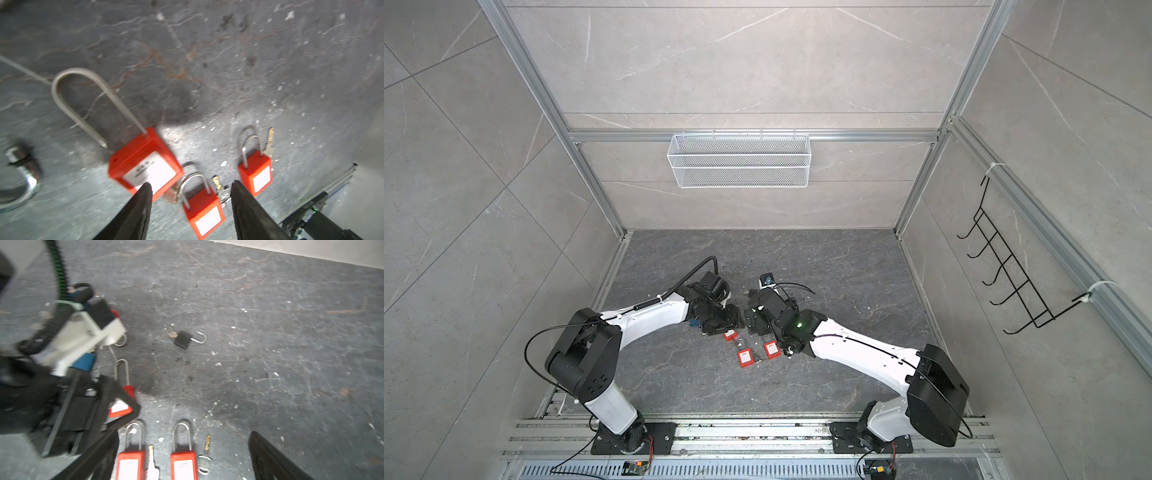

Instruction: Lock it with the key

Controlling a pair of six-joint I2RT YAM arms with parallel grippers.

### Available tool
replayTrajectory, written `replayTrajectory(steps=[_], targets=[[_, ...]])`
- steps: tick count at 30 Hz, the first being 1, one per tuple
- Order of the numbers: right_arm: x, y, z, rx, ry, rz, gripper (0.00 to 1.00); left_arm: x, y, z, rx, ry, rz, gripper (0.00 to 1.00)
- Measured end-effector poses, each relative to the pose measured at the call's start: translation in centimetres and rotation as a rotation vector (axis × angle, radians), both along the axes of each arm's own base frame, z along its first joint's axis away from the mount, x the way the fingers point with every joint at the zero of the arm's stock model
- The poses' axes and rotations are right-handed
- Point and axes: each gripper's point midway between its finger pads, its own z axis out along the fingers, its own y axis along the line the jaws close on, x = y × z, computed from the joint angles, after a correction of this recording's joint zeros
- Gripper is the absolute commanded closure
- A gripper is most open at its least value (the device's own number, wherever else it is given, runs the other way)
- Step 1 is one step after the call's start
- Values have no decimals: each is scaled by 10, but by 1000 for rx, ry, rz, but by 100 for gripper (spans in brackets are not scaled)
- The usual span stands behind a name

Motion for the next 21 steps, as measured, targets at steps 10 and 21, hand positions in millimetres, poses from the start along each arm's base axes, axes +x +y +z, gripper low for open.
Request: replayTrajectory(steps=[10, 21], targets=[[-11, 14, 14, -29, 25, 149, 12, 17, 7, 33, -58, -95, 30, 38], [-15, 69, -19, -30, 272, 271, 21, 56, 135, 103, -68, -347, 282, 37]])
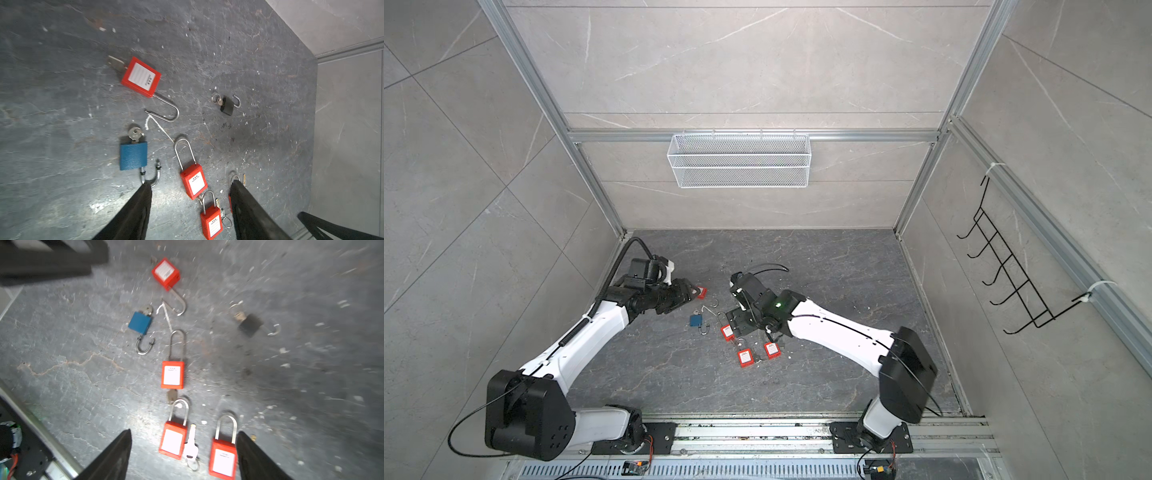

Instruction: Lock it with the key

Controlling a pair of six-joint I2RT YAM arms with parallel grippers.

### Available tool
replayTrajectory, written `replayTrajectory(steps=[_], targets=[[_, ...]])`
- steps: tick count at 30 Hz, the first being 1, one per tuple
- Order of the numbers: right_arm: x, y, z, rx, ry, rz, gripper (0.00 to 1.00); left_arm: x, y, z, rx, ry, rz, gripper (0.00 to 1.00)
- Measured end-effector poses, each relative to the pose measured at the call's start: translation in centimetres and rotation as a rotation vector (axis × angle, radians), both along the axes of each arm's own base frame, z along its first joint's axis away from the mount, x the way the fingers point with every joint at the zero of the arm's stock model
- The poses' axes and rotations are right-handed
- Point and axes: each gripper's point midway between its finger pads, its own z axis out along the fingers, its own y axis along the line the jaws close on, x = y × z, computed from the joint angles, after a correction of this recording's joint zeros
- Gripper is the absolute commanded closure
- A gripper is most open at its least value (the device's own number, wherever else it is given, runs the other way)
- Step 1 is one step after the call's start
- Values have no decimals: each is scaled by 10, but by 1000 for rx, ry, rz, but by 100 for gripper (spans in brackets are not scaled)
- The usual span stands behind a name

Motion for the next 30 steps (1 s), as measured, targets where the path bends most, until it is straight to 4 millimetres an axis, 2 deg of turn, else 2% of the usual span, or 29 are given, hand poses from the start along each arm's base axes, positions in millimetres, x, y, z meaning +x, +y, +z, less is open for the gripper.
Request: replayTrajectory(steps=[4, 12, 21, 30], targets=[[1, 17, -36, -70, 130, 0, 22, -3, 12, 2, 53, -27, -39, 37], [-2, 28, -90, -188, 313, -34, 24, -7, 16, 9, 119, -89, -120, 37], [10, 47, -115, -248, 376, -46, 28, -16, 16, -4, 138, -85, -159, 37], [17, 51, -129, -319, 406, -58, 35, -22, 17, -14, 152, -75, -180, 37]])
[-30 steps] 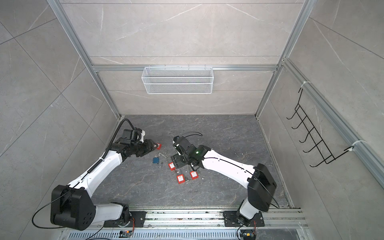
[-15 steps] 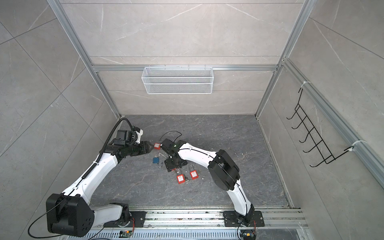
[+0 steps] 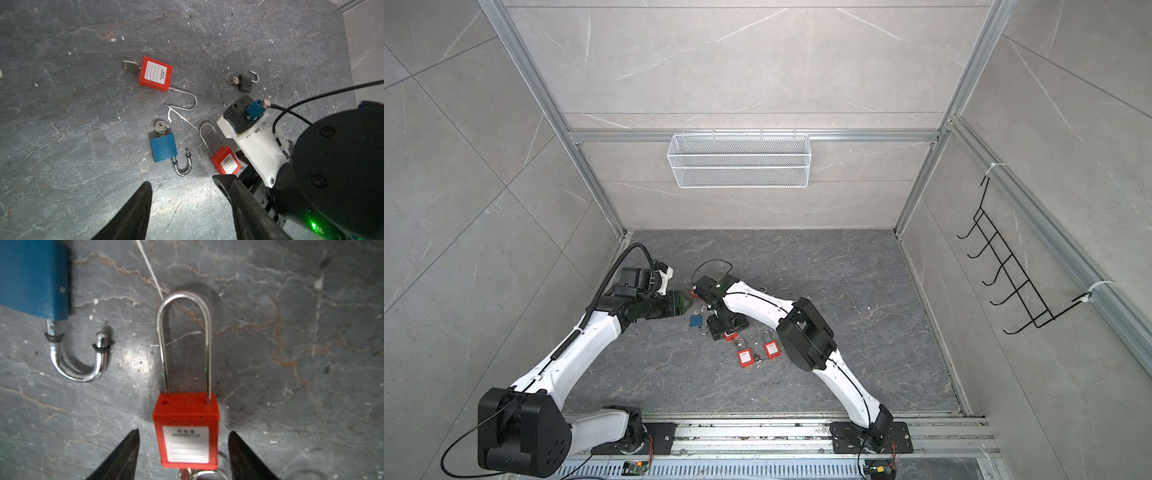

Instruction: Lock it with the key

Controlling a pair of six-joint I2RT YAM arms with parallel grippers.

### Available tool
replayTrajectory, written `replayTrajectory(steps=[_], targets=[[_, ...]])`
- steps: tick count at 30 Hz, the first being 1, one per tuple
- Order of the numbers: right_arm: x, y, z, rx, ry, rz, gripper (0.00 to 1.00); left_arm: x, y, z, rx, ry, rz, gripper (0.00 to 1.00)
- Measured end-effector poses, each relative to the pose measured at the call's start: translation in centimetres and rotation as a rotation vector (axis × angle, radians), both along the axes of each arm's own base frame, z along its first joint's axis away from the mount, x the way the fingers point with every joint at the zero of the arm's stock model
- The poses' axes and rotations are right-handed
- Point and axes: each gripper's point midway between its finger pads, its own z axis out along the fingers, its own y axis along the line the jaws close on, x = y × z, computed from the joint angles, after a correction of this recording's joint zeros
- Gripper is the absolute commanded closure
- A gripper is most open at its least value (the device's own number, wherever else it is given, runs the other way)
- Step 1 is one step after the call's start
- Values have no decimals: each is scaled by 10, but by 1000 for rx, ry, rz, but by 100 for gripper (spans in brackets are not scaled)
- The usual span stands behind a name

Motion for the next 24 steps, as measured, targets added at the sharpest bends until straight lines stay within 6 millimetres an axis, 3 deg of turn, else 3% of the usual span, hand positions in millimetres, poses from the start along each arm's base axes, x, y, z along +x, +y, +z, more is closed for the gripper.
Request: replayTrajectory(steps=[12, 21, 24], targets=[[-3, -4, -3, -39, 28, 20, 50, 0, 0, 1, 5, -10, -9, 37], [-3, -4, -6, -47, 31, 66, 69, 0, 2, 3, 6, -13, -3, 37], [-3, -3, -6, -47, 27, 97, 71, -1, 2, 6, 5, -22, -4, 37]])
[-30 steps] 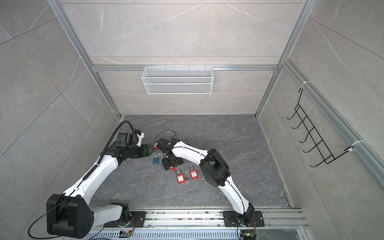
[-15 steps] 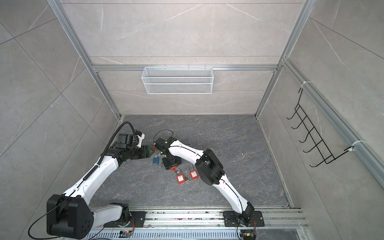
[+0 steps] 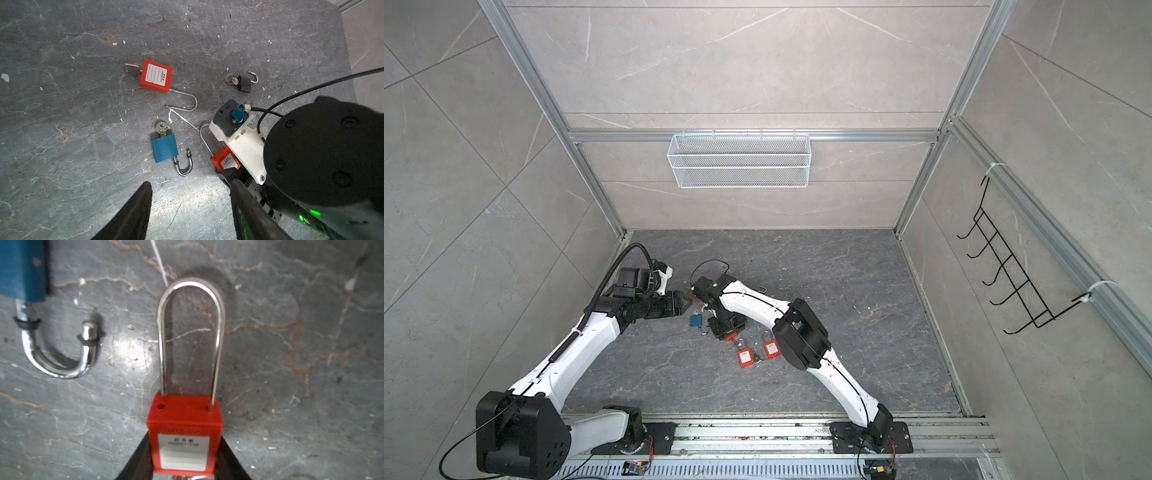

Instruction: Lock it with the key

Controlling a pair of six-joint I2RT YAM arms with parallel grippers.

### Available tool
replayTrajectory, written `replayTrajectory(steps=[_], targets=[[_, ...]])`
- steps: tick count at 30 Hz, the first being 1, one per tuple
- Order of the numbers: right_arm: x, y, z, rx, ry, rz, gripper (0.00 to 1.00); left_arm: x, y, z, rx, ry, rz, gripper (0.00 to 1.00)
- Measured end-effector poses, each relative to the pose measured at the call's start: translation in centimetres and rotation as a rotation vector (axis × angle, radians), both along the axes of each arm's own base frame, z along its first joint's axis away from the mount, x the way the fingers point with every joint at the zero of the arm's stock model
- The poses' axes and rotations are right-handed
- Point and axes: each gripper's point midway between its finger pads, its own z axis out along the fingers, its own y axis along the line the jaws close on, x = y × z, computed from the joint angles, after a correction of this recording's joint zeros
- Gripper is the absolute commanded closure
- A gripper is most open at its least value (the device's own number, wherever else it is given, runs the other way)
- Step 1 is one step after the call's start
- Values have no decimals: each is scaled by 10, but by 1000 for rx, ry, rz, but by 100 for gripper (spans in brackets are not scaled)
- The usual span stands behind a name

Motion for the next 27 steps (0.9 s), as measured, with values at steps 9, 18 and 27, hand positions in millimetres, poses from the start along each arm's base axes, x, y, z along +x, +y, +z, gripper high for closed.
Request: replayTrajectory(steps=[9, 18, 27], targets=[[0, -15, 43, 22, -116, 225, 75, -1, -13, 29, -4, -108, -138, 40], [-18, -66, 130, 156, -339, 484, 73, -30, -52, 74, -29, -357, -493, 44], [-39, -103, 152, 170, -511, 732, 74, -90, -121, 76, -87, -512, -915, 45]])
